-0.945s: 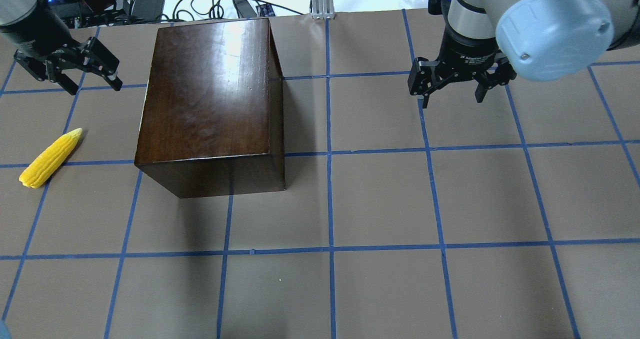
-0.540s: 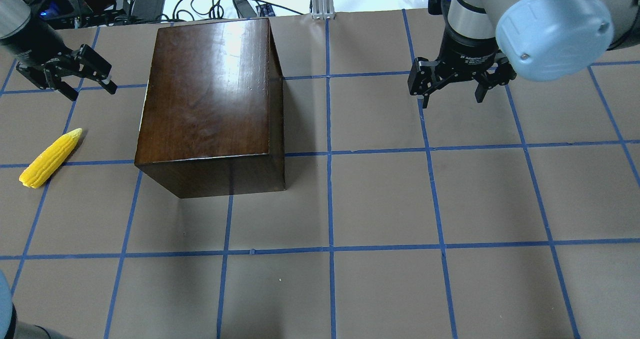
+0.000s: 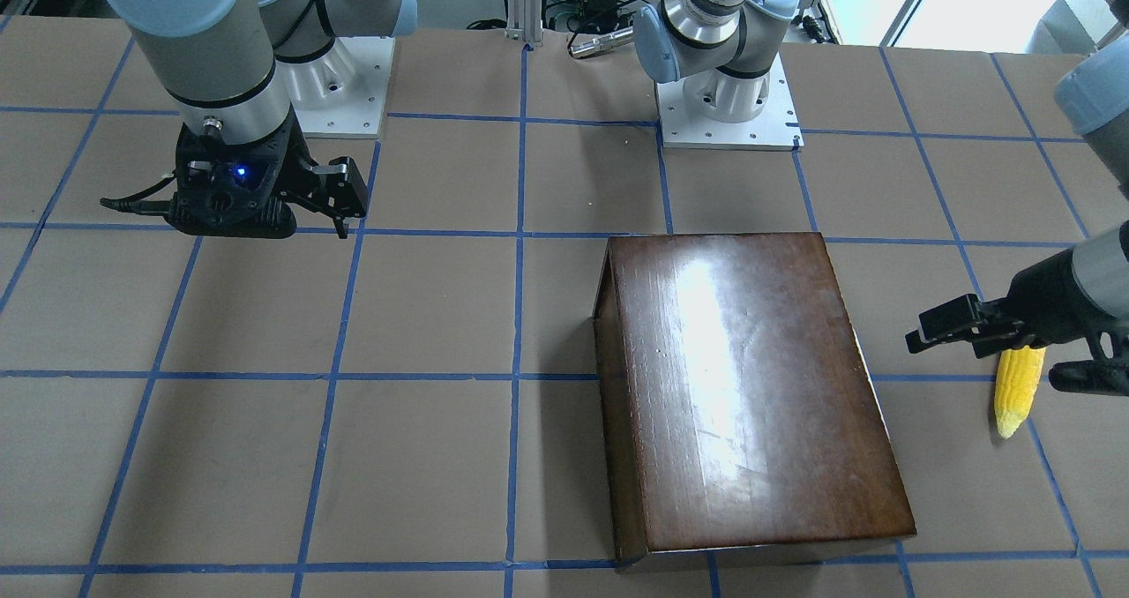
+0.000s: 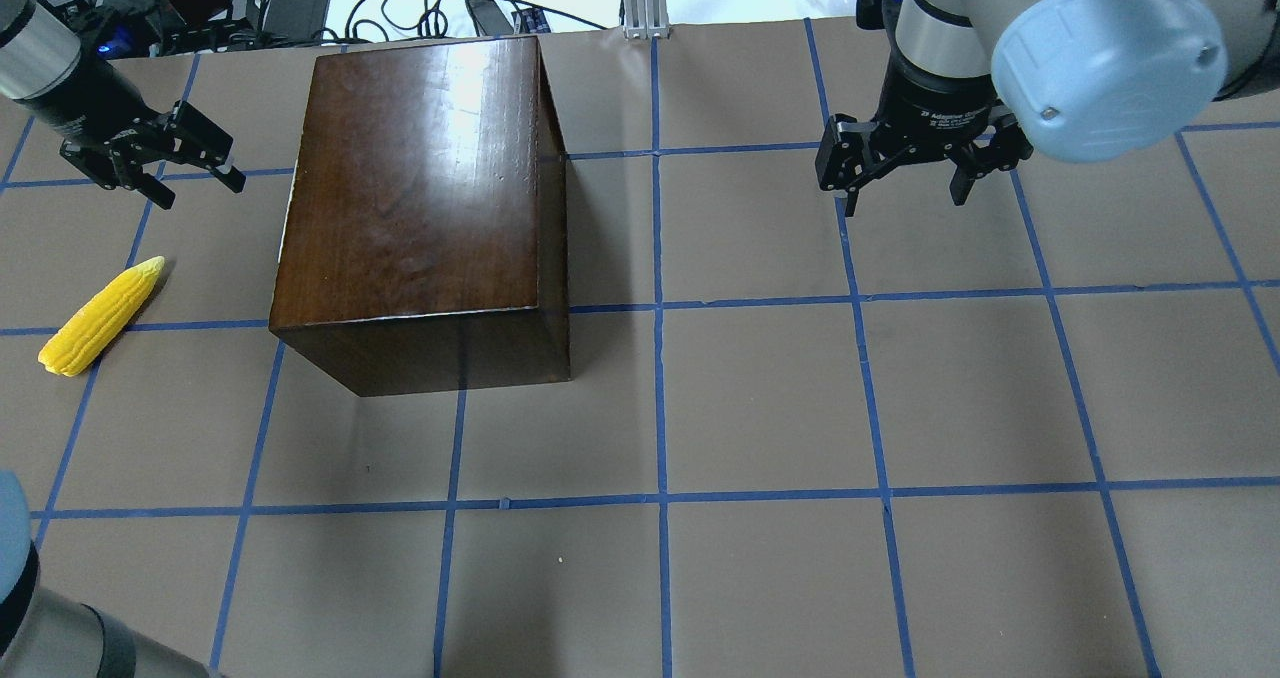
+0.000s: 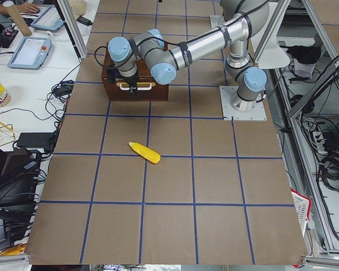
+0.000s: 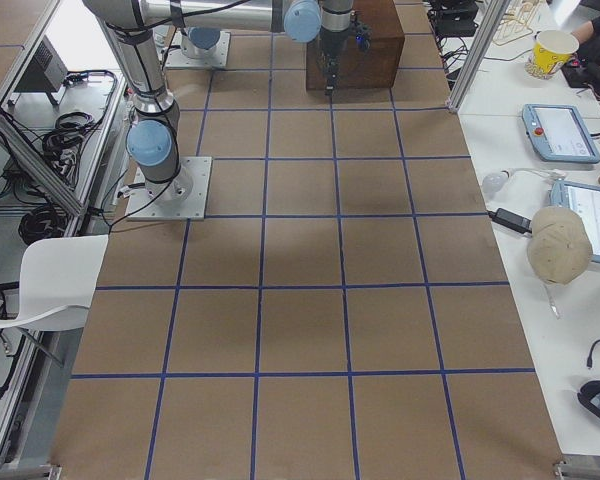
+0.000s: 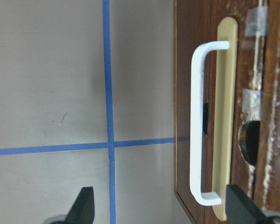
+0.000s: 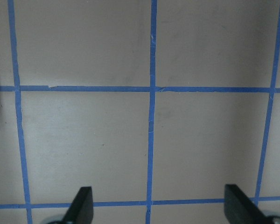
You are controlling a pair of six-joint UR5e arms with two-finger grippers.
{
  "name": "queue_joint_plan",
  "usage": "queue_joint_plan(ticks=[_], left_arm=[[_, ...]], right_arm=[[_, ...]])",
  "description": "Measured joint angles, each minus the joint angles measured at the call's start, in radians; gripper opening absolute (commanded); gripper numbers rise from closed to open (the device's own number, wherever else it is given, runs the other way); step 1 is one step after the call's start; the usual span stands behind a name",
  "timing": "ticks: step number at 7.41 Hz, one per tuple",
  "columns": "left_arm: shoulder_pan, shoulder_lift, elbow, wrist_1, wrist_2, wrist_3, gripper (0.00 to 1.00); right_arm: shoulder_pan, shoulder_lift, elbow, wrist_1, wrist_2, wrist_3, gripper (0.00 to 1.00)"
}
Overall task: Open drawer and put corn inside
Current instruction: 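Lower the left gripper beside the cabinet toward the white drawer handle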
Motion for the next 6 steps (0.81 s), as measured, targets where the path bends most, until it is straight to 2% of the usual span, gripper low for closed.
queue_joint_plan(ticks=[6], left_arm=[[0.001,-0.032,-0.051,0.062,-0.049,-0.025,1.00]], right_arm=[[0.000,0.000,0.000,0.001,0.000,0.000,1.00]])
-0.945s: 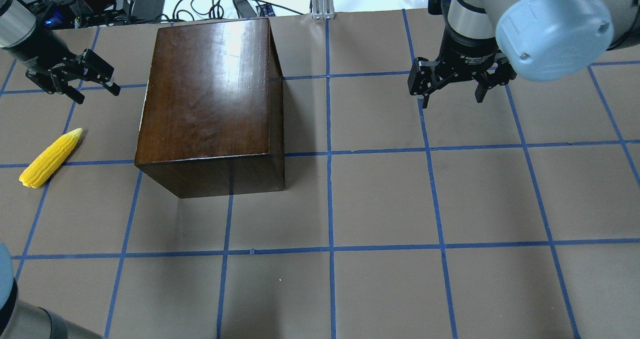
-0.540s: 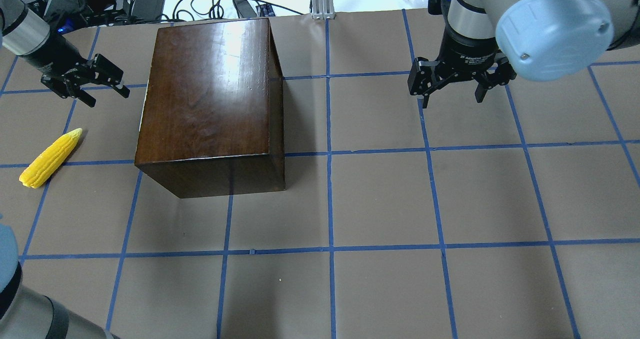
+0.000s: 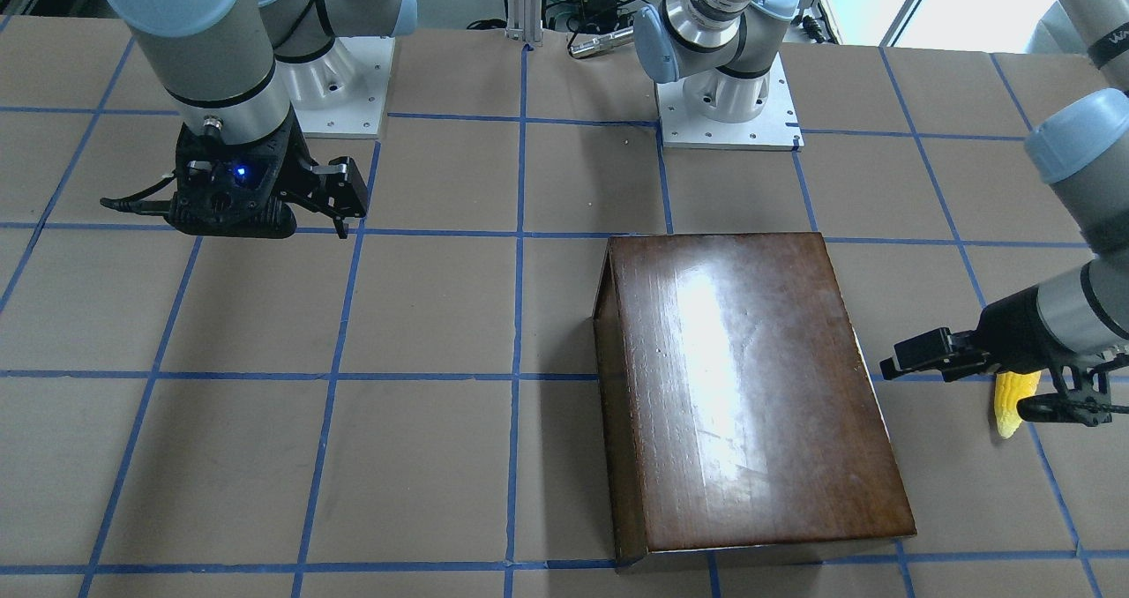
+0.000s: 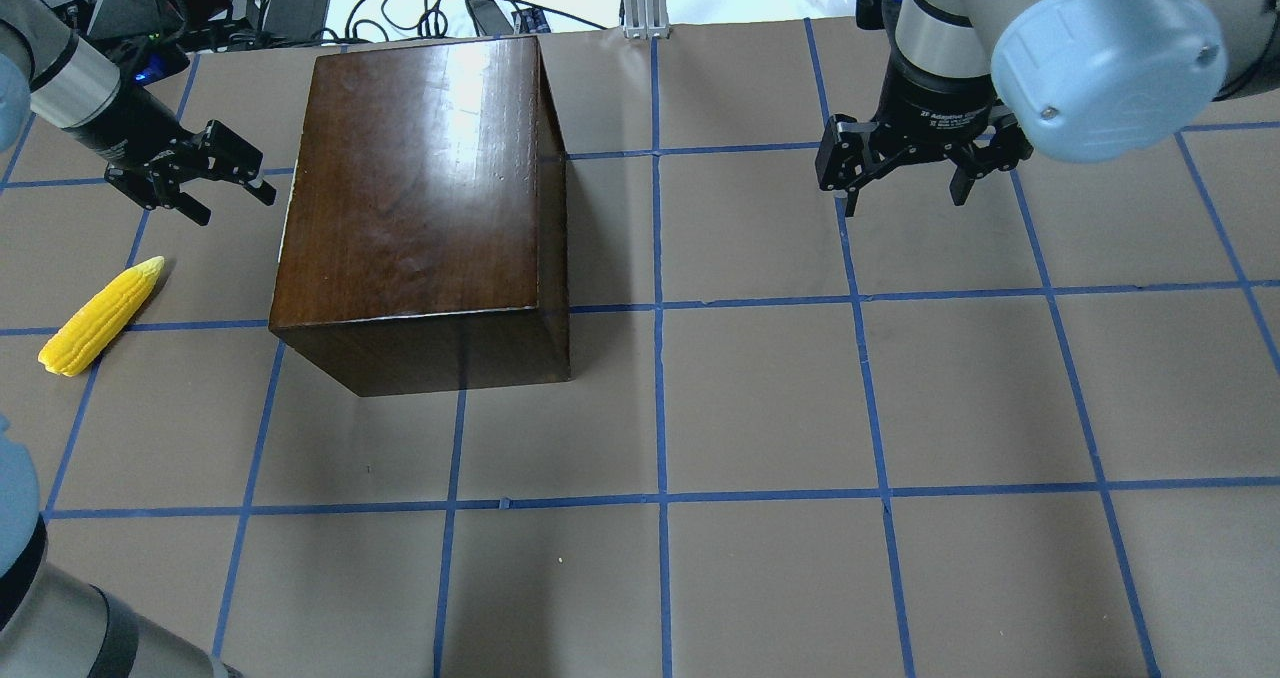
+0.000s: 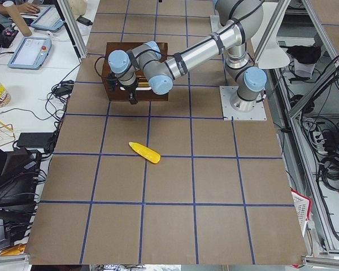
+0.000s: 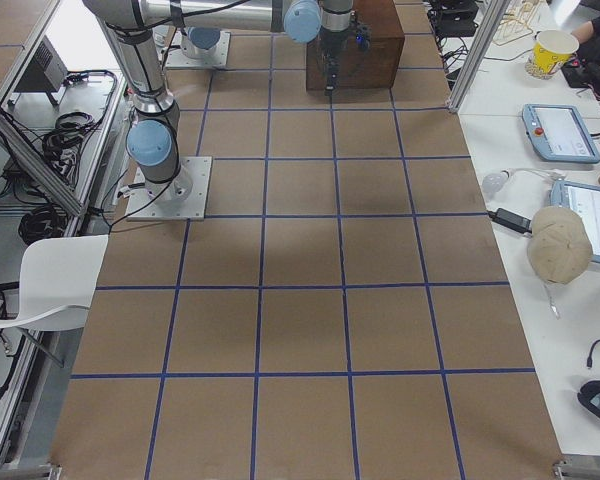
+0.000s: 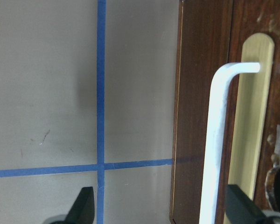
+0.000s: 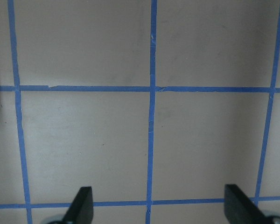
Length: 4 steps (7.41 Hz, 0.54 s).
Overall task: Open drawer and put corn inside
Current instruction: 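Lower the left gripper beside the cabinet toward the white drawer handle, then hook the left gripper onto the white drawer handle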
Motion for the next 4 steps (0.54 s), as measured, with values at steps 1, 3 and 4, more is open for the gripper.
queue_joint_plan(ticks=[1,3,4], left_arm=[[0.000,-0.003,-0.003,0.003,-0.004,0.004,1.00],[0.000,-0.007,-0.005,0.005,-0.018,0.011,1.00],[0.000,-0.008,-0.007,0.005,-0.021,0.022,1.00]], right_arm=[[0.000,0.000,0.000,0.000,0.000,0.000,1.00],[0.000,0.000,0.000,-0.001,0.000,0.000,1.00],[0.000,0.000,0.000,0.000,0.000,0.000,1.00]])
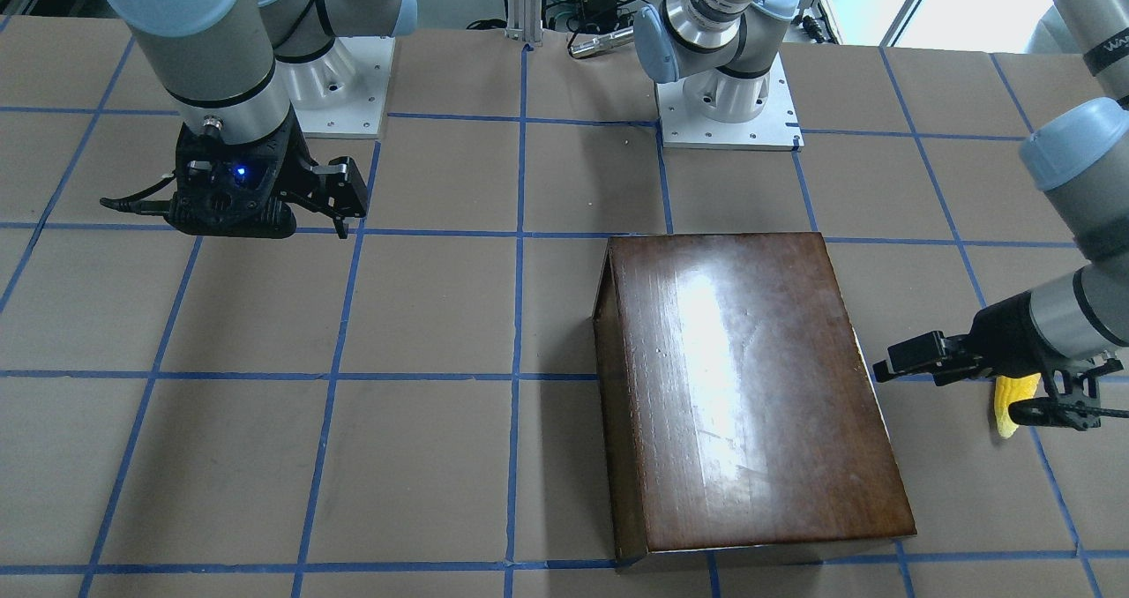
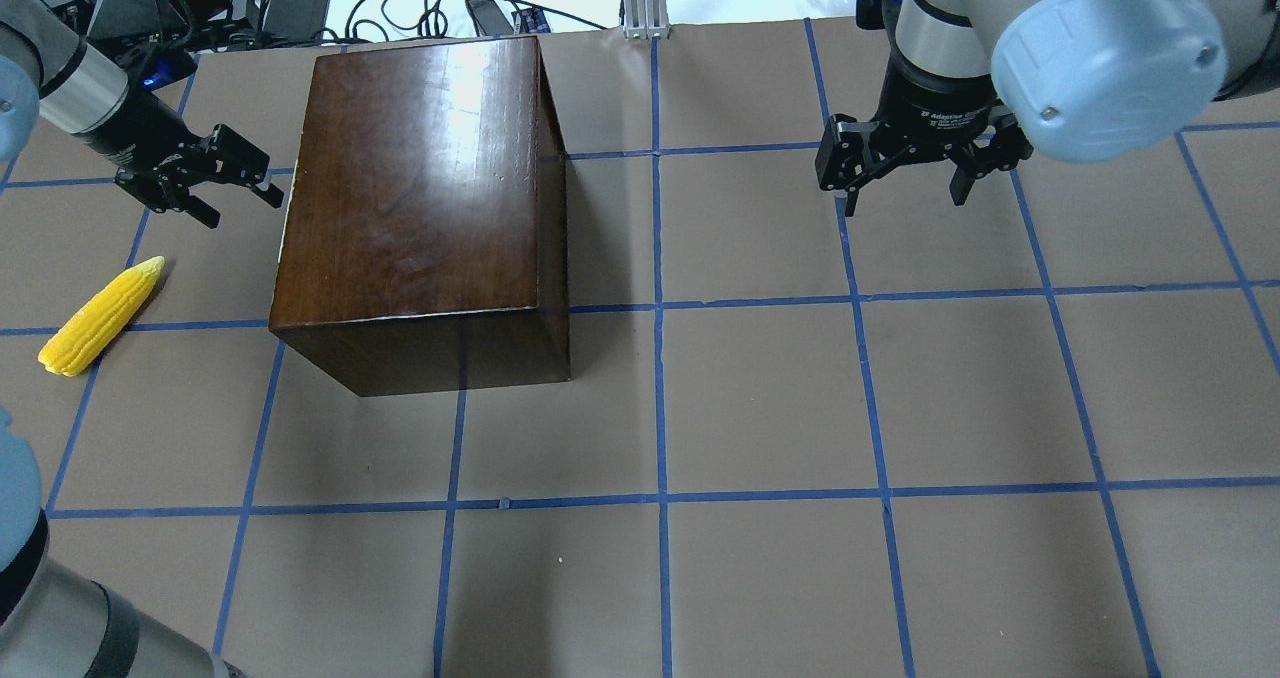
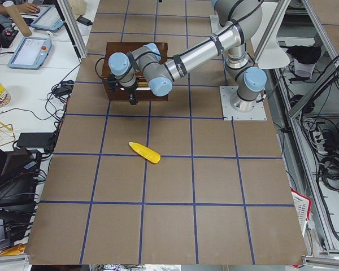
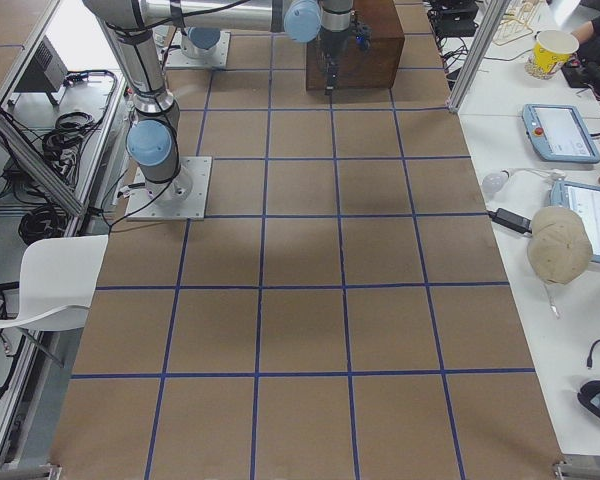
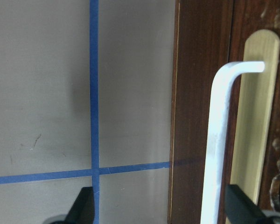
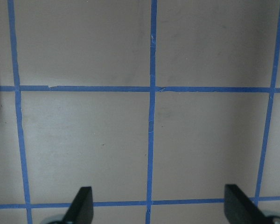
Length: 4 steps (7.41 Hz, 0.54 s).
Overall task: Open drawer and put corn inside
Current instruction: 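Hook the left gripper onto the white drawer handle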
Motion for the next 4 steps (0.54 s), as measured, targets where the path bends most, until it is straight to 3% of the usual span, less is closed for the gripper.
queue_joint_plan(ticks=[4], left_arm=[[0.000,-0.002,-0.013,0.001,-0.028,0.050,1.00]], right_arm=[[0.000,0.000,0.000,0.000,0.000,0.000,1.00]])
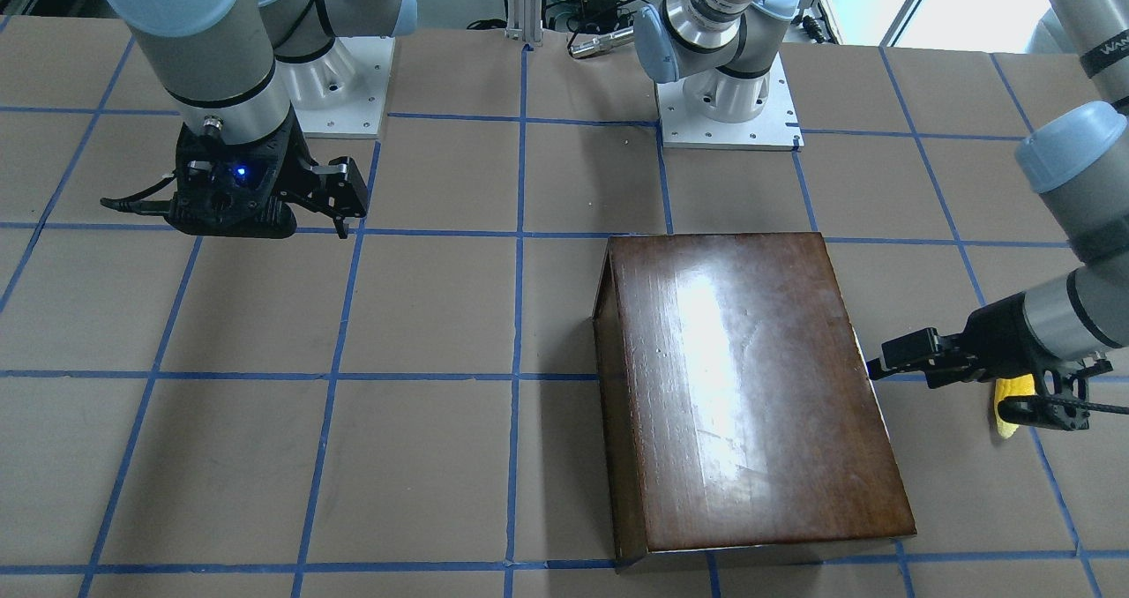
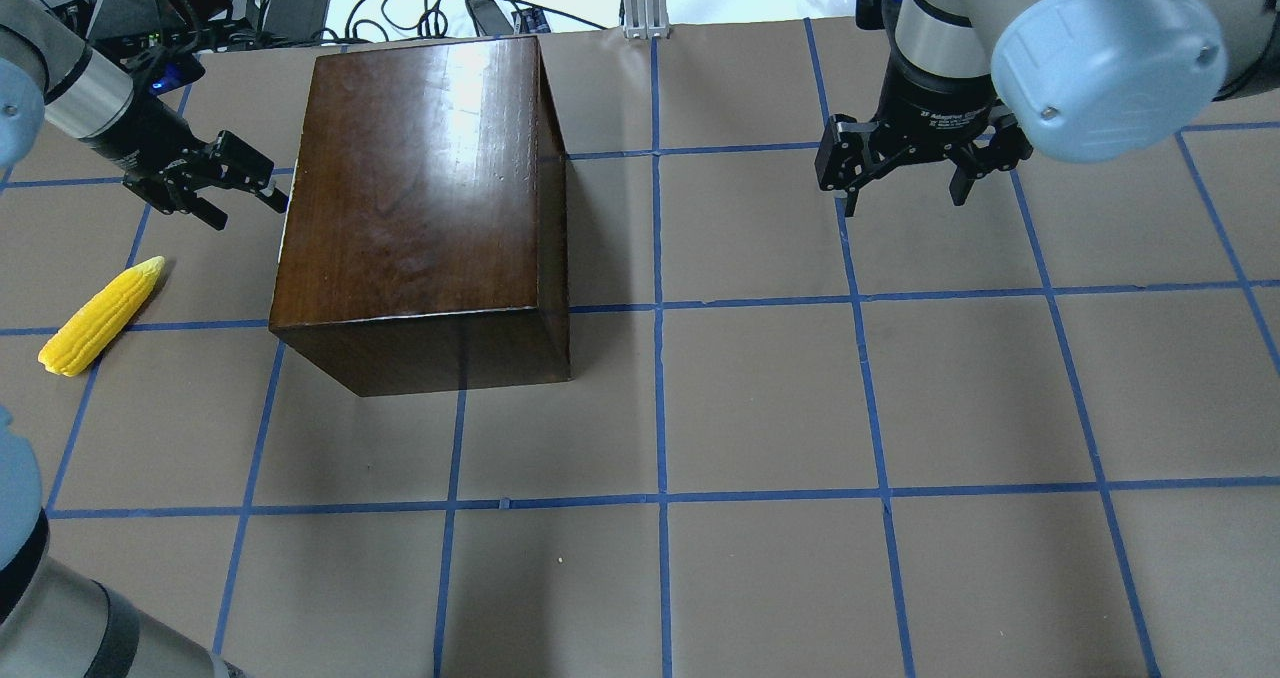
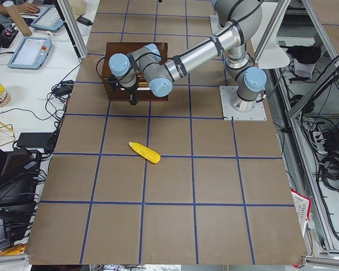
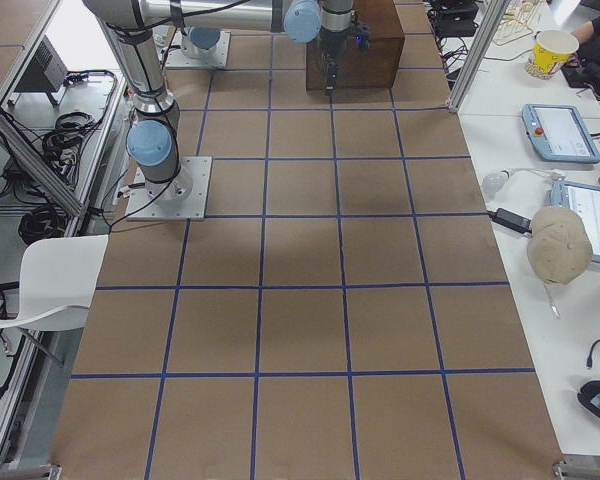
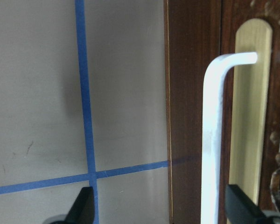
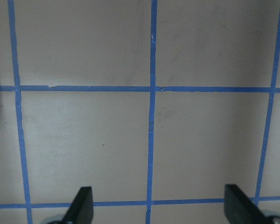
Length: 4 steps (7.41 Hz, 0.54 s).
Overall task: Open drawer and put corn inside
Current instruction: 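Hook the left gripper onto the white drawer handle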
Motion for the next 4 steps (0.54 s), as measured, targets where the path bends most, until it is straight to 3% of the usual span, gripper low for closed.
queue_joint_plan(ticks=[4], left_arm=[[0.000,-0.005,-0.023,0.011,-0.033,-0.002,1.00]], right_arm=[[0.000,0.000,0.000,0.000,0.000,0.000,1.00]])
